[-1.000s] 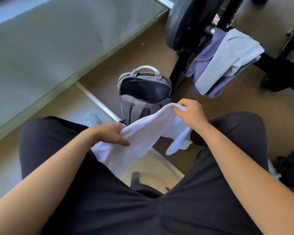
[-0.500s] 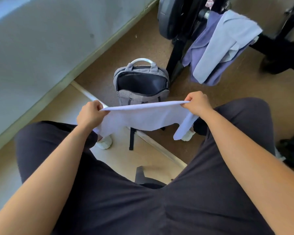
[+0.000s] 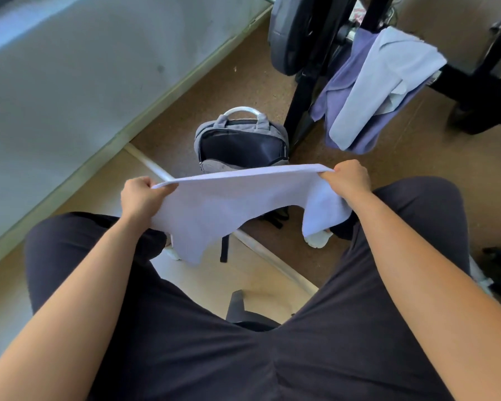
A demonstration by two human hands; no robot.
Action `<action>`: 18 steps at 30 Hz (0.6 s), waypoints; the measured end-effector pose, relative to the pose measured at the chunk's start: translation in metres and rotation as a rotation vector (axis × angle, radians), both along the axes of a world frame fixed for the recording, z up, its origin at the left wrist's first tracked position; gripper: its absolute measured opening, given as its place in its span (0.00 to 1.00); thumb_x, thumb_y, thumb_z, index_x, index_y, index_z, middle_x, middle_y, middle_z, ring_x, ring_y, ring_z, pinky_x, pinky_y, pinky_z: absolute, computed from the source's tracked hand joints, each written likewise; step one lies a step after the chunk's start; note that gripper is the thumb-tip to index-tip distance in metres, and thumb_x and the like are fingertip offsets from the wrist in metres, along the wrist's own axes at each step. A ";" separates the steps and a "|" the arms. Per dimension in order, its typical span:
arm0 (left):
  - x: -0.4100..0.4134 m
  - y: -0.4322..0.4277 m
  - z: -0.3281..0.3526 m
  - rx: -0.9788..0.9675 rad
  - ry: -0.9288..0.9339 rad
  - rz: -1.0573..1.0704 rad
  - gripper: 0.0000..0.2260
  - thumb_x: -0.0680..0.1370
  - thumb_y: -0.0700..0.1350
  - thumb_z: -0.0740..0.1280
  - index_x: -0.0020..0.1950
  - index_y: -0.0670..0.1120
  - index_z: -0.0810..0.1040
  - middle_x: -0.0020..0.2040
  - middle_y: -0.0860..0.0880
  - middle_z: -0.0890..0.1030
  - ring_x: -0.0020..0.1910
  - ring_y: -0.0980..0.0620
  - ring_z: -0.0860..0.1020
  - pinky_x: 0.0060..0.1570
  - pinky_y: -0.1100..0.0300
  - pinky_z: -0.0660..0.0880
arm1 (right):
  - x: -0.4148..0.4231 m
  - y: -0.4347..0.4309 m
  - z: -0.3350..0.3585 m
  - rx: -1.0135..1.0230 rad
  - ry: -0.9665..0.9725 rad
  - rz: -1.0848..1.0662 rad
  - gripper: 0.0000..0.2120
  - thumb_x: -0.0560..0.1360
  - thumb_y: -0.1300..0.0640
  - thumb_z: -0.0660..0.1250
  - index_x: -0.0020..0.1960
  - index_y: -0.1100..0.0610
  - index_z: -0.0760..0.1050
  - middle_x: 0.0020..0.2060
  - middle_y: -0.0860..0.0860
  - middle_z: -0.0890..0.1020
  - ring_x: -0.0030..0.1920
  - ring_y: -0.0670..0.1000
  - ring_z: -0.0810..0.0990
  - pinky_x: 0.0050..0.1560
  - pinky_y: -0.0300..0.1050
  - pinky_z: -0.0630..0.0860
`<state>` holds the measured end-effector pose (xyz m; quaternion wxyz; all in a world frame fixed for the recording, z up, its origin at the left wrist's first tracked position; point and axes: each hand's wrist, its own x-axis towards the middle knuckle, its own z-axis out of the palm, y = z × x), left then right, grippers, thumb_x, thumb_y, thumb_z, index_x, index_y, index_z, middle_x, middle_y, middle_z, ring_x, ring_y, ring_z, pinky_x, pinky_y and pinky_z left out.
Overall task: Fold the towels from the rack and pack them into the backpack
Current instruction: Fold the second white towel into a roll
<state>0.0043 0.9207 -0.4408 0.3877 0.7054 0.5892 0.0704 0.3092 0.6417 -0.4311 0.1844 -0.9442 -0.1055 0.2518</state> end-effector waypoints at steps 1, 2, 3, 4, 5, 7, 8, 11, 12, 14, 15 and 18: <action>0.000 0.000 0.001 -0.022 -0.044 0.041 0.23 0.68 0.56 0.76 0.32 0.46 0.64 0.31 0.48 0.65 0.35 0.47 0.64 0.37 0.55 0.61 | 0.000 0.002 -0.001 0.024 0.047 -0.022 0.20 0.78 0.44 0.67 0.37 0.56 0.67 0.39 0.55 0.74 0.45 0.59 0.74 0.34 0.46 0.65; 0.000 0.000 0.001 -0.063 -0.077 0.065 0.22 0.67 0.57 0.74 0.32 0.43 0.68 0.32 0.46 0.68 0.36 0.48 0.67 0.38 0.54 0.64 | -0.004 0.006 0.001 0.051 0.112 -0.048 0.17 0.78 0.45 0.67 0.41 0.58 0.71 0.43 0.56 0.76 0.48 0.60 0.74 0.37 0.47 0.67; 0.001 -0.001 0.002 -0.123 -0.097 0.073 0.20 0.67 0.56 0.73 0.35 0.40 0.73 0.34 0.45 0.73 0.36 0.47 0.71 0.39 0.53 0.68 | -0.007 0.010 0.001 0.080 0.196 -0.081 0.15 0.79 0.46 0.67 0.52 0.59 0.75 0.50 0.58 0.77 0.53 0.61 0.75 0.43 0.49 0.70; 0.004 -0.004 0.003 -0.209 -0.101 0.069 0.18 0.69 0.54 0.74 0.39 0.38 0.77 0.38 0.44 0.79 0.37 0.46 0.76 0.41 0.52 0.73 | -0.013 0.013 0.004 0.113 0.285 -0.118 0.22 0.79 0.46 0.67 0.65 0.61 0.74 0.59 0.59 0.77 0.58 0.63 0.76 0.48 0.52 0.71; 0.006 -0.007 0.003 -0.306 -0.088 0.058 0.16 0.72 0.53 0.75 0.42 0.39 0.79 0.43 0.43 0.82 0.40 0.44 0.80 0.45 0.50 0.78 | -0.019 0.017 0.007 0.152 0.378 -0.145 0.28 0.79 0.45 0.66 0.72 0.61 0.70 0.64 0.59 0.76 0.63 0.63 0.76 0.52 0.55 0.71; 0.012 -0.016 0.007 -0.488 -0.062 0.049 0.15 0.74 0.54 0.76 0.50 0.43 0.81 0.49 0.43 0.84 0.47 0.40 0.83 0.52 0.45 0.80 | -0.030 0.020 0.008 0.296 0.531 -0.194 0.27 0.78 0.45 0.68 0.71 0.60 0.73 0.63 0.57 0.79 0.60 0.60 0.79 0.56 0.55 0.76; 0.016 -0.021 0.009 -0.546 -0.089 0.064 0.16 0.74 0.56 0.75 0.53 0.45 0.82 0.51 0.42 0.85 0.49 0.40 0.84 0.53 0.45 0.81 | -0.036 0.021 0.008 0.372 0.608 -0.229 0.23 0.77 0.46 0.69 0.66 0.58 0.76 0.59 0.56 0.81 0.55 0.57 0.81 0.55 0.53 0.77; 0.026 -0.038 0.019 -0.617 -0.237 0.132 0.16 0.76 0.56 0.73 0.56 0.45 0.84 0.50 0.43 0.86 0.46 0.42 0.85 0.47 0.50 0.80 | -0.050 0.022 0.008 0.513 0.806 -0.358 0.20 0.74 0.46 0.71 0.60 0.57 0.80 0.60 0.59 0.83 0.52 0.58 0.82 0.59 0.55 0.78; 0.029 -0.045 0.024 -0.641 -0.288 0.123 0.15 0.78 0.55 0.72 0.55 0.45 0.83 0.48 0.44 0.87 0.45 0.43 0.85 0.48 0.50 0.79 | -0.056 0.023 0.011 0.543 0.831 -0.341 0.19 0.76 0.47 0.71 0.61 0.58 0.80 0.59 0.60 0.84 0.53 0.59 0.83 0.59 0.56 0.79; 0.035 -0.065 0.035 -0.698 -0.392 0.065 0.14 0.81 0.53 0.68 0.53 0.43 0.83 0.48 0.43 0.86 0.45 0.43 0.84 0.50 0.49 0.78 | -0.066 0.028 0.018 0.632 0.874 -0.247 0.16 0.80 0.54 0.69 0.63 0.62 0.79 0.58 0.62 0.83 0.52 0.59 0.83 0.55 0.53 0.81; 0.038 -0.075 0.039 -0.715 -0.436 0.025 0.15 0.83 0.53 0.67 0.54 0.42 0.83 0.49 0.41 0.86 0.46 0.43 0.84 0.51 0.49 0.78 | -0.073 0.030 0.023 0.676 0.900 -0.195 0.16 0.80 0.57 0.68 0.65 0.64 0.77 0.59 0.65 0.82 0.52 0.59 0.83 0.52 0.52 0.82; 0.045 -0.101 0.045 -0.767 -0.560 -0.089 0.16 0.84 0.50 0.65 0.63 0.38 0.79 0.56 0.37 0.85 0.50 0.41 0.84 0.47 0.51 0.82 | -0.093 0.034 0.042 0.758 0.950 -0.081 0.17 0.80 0.61 0.67 0.67 0.65 0.74 0.59 0.66 0.81 0.54 0.61 0.82 0.53 0.54 0.82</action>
